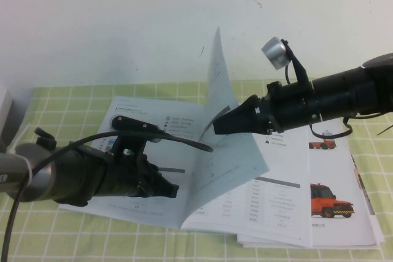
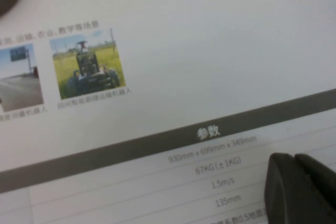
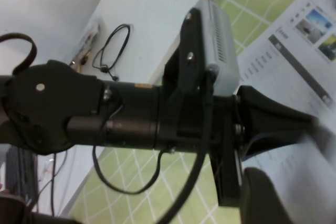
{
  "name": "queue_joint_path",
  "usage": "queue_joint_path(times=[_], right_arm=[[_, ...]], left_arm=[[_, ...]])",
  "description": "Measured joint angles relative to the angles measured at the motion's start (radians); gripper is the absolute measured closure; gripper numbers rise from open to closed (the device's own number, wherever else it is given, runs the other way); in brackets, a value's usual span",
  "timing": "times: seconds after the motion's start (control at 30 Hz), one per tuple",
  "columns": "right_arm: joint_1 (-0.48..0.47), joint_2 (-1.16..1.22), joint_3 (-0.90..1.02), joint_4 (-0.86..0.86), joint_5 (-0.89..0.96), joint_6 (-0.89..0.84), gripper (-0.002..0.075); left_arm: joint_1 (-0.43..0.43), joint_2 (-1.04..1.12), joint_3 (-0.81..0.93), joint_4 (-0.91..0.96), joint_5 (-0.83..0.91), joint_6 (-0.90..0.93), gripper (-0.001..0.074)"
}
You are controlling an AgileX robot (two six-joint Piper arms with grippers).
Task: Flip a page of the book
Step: Open the closed book
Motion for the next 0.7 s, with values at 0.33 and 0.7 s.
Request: queue_joint_path(times=[0.33,0.7], right_arm=[[0.059,0.047,-0.009,0.031,-0.074,-0.009,0.0484],[0.104,0.094,-0.030,0.191,-0.069,-0.115,0.0484]], left_arm=[[0.000,0.000,0.000,0.000,0.006,-0.010,0.0738],[0.000,-0.009,0.000,-0.003,0.002,-0.010,0.0738]])
